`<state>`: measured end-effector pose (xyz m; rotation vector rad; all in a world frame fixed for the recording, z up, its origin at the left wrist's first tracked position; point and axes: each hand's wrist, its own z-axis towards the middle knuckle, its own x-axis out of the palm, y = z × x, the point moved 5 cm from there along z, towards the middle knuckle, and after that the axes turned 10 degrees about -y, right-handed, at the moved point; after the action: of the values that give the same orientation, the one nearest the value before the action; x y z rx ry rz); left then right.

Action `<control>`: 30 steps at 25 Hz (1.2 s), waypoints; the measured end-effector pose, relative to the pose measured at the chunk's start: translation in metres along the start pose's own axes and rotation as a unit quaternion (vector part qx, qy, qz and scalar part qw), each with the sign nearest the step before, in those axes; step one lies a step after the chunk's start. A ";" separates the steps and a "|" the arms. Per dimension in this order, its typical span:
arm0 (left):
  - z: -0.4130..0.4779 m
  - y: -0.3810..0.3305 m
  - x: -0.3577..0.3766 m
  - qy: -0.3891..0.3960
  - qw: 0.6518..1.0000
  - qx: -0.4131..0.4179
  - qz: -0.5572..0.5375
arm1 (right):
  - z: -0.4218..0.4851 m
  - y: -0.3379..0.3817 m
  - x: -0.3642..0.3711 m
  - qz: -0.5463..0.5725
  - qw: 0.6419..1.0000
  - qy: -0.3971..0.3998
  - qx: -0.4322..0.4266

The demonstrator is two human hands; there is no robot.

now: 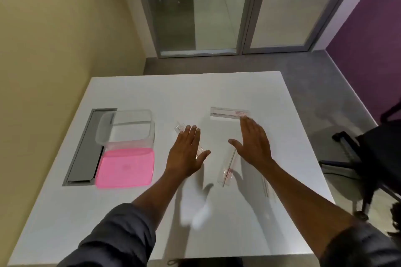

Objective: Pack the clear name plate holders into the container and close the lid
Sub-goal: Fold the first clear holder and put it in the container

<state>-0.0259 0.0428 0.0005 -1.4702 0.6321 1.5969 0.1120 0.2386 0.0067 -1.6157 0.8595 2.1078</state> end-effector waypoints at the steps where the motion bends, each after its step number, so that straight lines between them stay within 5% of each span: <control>1: -0.002 -0.005 0.011 0.024 0.999 -0.013 -0.021 | -0.002 -0.006 0.011 0.041 0.998 0.033 0.036; 4: -0.008 -0.018 0.040 0.093 0.988 -0.059 -0.107 | -0.021 -0.019 0.036 0.184 0.959 0.143 0.163; 8: -0.009 -0.041 0.078 0.200 0.934 -0.146 -0.258 | -0.051 -0.034 0.072 0.272 0.905 0.175 0.278; 17: -0.023 -0.062 0.142 0.135 0.887 -0.280 -0.340 | -0.083 -0.034 0.137 0.397 0.792 0.194 0.421; 30: -0.024 -0.051 0.156 0.123 0.847 -0.357 -0.374 | -0.090 -0.027 0.139 0.358 0.812 0.171 0.427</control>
<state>0.0385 0.0879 -0.1454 -2.1246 -0.4689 1.0306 0.1550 0.1891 -0.1472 -1.2275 2.4060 1.3243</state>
